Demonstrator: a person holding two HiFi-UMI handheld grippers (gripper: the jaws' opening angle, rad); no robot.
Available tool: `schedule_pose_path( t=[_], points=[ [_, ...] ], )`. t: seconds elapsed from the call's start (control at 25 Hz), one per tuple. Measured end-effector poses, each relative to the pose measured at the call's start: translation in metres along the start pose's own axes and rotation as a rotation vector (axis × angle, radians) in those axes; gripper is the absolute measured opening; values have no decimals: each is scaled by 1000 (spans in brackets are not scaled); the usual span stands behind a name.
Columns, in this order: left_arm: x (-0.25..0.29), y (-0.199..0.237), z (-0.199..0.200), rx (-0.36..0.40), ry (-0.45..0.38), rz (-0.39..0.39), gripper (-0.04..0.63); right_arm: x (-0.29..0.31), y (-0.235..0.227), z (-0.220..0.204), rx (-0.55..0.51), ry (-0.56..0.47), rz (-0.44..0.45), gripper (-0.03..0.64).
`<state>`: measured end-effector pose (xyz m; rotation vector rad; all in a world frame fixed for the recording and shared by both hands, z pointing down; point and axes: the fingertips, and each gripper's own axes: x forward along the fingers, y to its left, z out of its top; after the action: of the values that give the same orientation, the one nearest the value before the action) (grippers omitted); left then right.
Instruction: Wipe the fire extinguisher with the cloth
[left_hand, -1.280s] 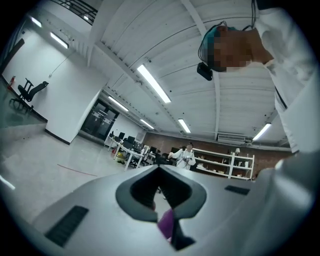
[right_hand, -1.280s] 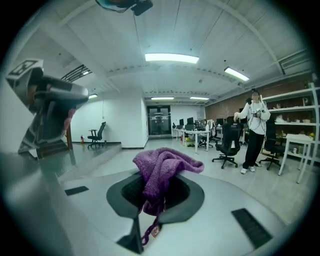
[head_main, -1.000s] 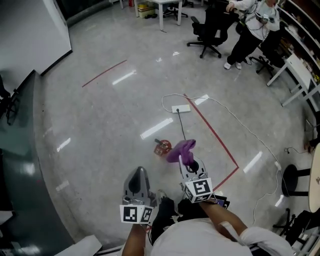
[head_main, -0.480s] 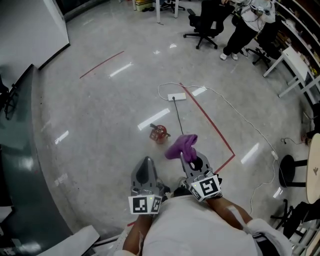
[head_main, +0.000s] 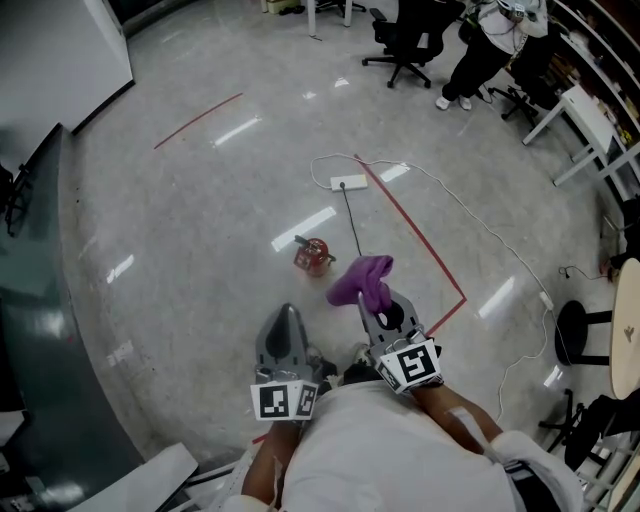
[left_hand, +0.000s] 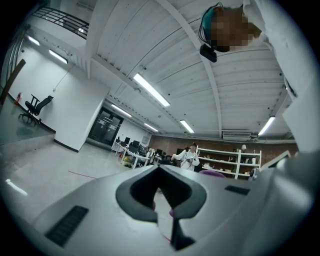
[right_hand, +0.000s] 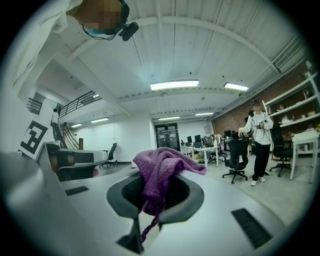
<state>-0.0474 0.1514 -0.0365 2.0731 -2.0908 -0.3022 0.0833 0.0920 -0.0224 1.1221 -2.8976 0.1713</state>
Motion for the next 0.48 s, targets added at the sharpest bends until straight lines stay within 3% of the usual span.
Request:
schedule_pose_path(
  t=[0.48],
  points=[
    [-2, -3, -6, -6, 8, -19, 5, -2, 2, -2, -14, -13, 15, 49]
  ],
)
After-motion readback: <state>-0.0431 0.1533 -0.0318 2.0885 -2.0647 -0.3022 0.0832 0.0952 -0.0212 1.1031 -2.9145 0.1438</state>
